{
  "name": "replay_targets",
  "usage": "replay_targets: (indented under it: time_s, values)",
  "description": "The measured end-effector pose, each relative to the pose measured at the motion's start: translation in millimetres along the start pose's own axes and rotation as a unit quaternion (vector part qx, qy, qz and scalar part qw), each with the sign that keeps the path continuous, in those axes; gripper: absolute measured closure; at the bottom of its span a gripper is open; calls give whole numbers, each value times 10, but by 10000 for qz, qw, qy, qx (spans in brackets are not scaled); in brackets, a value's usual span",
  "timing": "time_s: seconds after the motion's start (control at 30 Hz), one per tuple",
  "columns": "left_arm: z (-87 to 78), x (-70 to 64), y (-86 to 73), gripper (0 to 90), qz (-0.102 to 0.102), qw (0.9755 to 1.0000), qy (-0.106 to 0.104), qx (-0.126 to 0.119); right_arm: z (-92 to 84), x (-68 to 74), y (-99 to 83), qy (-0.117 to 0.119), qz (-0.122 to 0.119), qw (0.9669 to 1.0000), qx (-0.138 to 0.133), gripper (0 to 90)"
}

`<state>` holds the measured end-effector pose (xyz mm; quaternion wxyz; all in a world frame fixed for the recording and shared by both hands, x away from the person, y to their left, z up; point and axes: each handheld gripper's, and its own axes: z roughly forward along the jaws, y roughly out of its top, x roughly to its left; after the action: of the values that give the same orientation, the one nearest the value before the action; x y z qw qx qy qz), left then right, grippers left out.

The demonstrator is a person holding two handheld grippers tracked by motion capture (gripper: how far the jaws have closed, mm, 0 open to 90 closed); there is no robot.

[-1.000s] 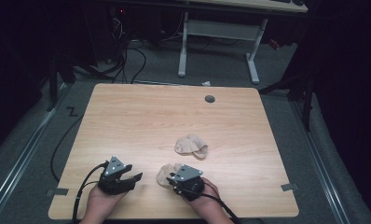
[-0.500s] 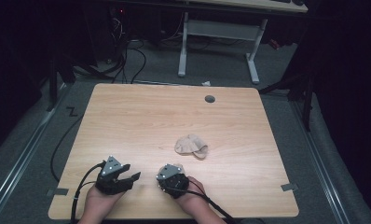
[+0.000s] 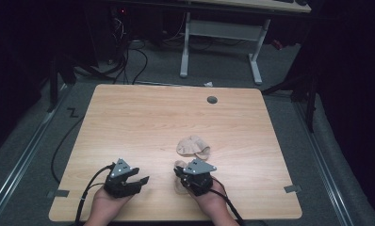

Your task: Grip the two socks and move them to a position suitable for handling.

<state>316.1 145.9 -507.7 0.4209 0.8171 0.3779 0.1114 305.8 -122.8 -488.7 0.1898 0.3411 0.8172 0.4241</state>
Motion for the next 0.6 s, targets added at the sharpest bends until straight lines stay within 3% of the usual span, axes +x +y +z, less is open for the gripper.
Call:
replay_targets:
  time_s: [0.17,0.23,0.4,0.53,0.6]
  values:
    - [111,-252,132,556,329,9988,-340,-110,-141,-100,-67,-134,196,9996,-156,843]
    - [188,-359,193,665,453,9971,-603,-128,-180,-116,-93,-173,190,9995,-196,842]
    - [476,-634,309,771,845,9919,-948,26,-294,-156,-177,-329,333,9985,-268,842]
    - [711,-721,292,811,1203,9881,-877,391,-358,-199,-253,-442,456,9977,-228,840]
    - [779,-699,281,812,1249,9873,-805,567,-392,-224,-292,-515,499,9972,-215,839]
